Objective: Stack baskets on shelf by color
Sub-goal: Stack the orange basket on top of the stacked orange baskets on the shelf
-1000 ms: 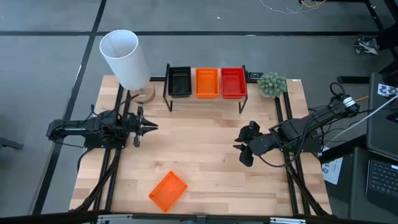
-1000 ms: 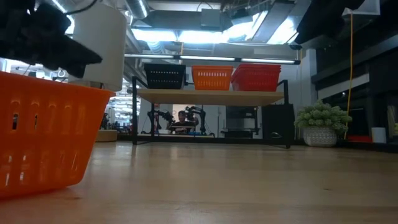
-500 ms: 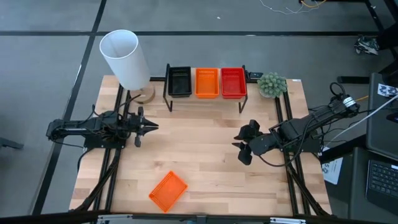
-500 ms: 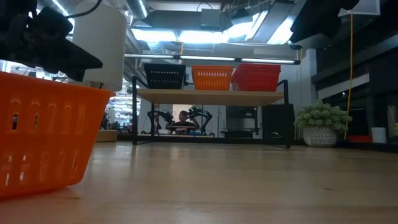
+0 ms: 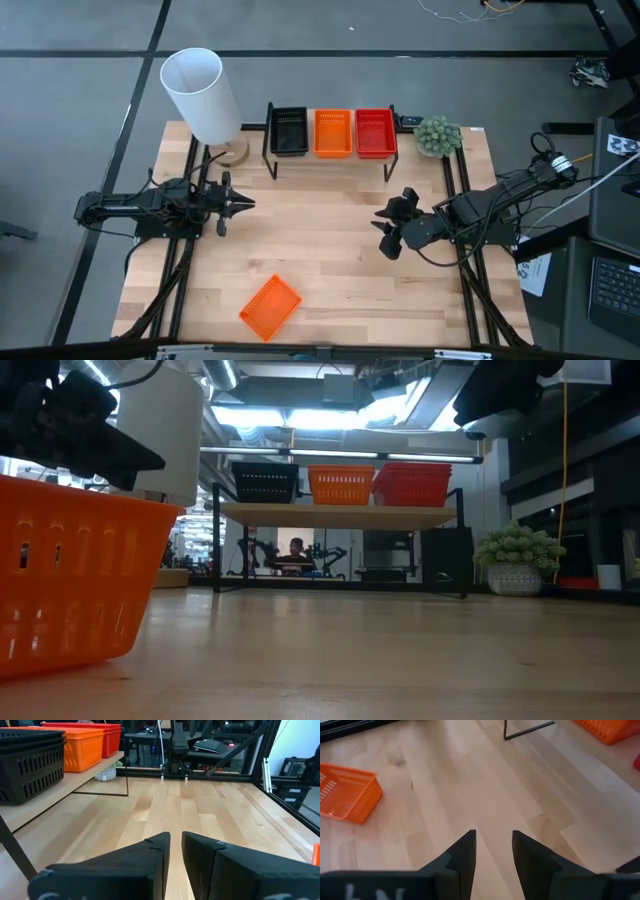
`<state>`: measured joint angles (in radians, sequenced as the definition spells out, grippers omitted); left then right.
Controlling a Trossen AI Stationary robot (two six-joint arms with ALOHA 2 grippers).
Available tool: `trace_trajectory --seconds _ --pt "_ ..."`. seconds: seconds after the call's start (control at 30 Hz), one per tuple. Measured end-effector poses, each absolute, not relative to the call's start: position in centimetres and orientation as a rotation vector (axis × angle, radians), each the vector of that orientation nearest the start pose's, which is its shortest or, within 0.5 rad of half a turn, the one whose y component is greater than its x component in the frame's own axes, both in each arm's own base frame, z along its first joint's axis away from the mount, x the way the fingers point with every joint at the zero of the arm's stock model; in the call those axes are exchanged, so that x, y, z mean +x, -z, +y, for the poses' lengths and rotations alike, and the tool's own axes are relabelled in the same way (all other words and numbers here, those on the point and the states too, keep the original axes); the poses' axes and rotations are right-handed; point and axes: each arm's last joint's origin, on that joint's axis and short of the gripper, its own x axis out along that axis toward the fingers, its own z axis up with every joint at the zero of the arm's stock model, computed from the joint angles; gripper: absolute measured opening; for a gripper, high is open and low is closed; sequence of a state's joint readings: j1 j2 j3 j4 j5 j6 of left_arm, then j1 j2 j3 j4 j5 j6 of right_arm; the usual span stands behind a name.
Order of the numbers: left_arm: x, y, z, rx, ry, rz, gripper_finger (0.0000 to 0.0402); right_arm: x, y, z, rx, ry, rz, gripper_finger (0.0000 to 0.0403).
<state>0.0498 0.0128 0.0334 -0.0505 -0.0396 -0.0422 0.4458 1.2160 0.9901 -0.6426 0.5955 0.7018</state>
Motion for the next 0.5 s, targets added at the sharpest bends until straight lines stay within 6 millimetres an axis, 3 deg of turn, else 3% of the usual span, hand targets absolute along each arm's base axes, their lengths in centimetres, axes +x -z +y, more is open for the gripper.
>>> trace_trajectory --seconds 0.23,0.5 --pt "9.6 -16.9 0.6 -0.042 -0.090 0.028 0.0041 22.5 -28.2 9.0 0.234 0.390 0.663 0.0126" --pt "9.6 -16.9 0.6 -0.042 -0.090 0.029 0.0041 23.8 -26.5 9.6 0.196 0.408 0.718 0.0126"
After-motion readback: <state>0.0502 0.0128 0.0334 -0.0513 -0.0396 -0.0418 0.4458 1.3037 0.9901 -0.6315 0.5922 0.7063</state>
